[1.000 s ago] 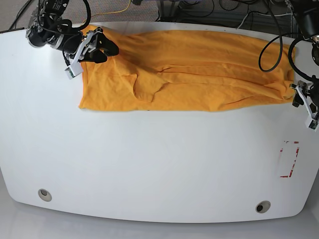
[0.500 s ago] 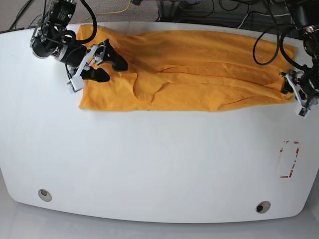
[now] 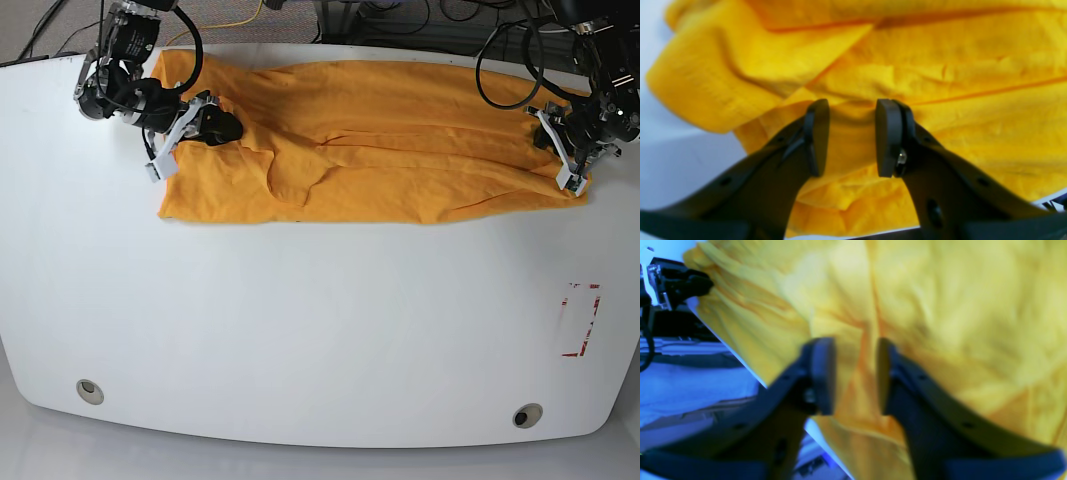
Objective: Layout the t-shirt on the table in an organized manner, then fold the t-shirt properly
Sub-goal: 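Grasp the folded shirt's end with the right gripper and the left gripper, then pull the folded shirt toward the robot with both grippers, then release and regrasp the shirt's folded edge with both grippers, then drag the folded shirt edge with both grippers to straighten it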
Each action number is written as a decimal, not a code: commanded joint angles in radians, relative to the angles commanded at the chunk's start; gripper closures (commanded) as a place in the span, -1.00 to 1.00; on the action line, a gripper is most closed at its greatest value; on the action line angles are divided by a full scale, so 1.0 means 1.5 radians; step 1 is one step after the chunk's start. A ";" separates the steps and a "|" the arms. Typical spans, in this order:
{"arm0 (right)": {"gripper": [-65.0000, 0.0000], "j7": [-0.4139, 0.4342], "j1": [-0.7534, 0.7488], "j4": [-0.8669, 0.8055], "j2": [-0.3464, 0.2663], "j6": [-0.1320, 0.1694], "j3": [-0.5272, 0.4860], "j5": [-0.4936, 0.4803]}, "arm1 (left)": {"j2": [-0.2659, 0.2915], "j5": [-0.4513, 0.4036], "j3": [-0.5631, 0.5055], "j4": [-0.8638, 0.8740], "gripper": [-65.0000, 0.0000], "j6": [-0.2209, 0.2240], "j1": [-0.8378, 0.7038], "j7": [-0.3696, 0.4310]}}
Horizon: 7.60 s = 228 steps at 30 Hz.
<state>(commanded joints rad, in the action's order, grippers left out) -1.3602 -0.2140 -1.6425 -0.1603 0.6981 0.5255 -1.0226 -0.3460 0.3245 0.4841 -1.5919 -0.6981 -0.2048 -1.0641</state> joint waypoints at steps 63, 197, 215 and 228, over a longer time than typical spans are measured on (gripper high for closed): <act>-0.97 0.180 0.273 0.119 -0.119 0.000 -0.136 0.230 | -0.031 0.002 -0.133 0.177 0.36 0.000 0.171 0.043; 0.72 0.417 0.182 0.313 -0.039 0.000 -0.268 0.278 | -0.141 0.053 -0.070 0.138 0.82 0.000 0.233 -0.030; 0.72 0.417 0.182 0.312 -0.020 0.000 -0.272 0.277 | -0.141 0.055 -0.068 -0.019 0.82 0.000 0.148 -0.094; 0.72 0.417 0.182 0.312 -0.020 0.000 -0.272 0.277 | -0.111 0.051 -0.019 -0.014 -0.06 0.000 0.117 -0.094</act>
<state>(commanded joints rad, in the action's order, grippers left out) -0.7342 0.0591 -1.1745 -0.1910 0.6981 0.1174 -0.6068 -0.5132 0.4012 0.4549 -1.6134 -0.6981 -0.0299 -1.2052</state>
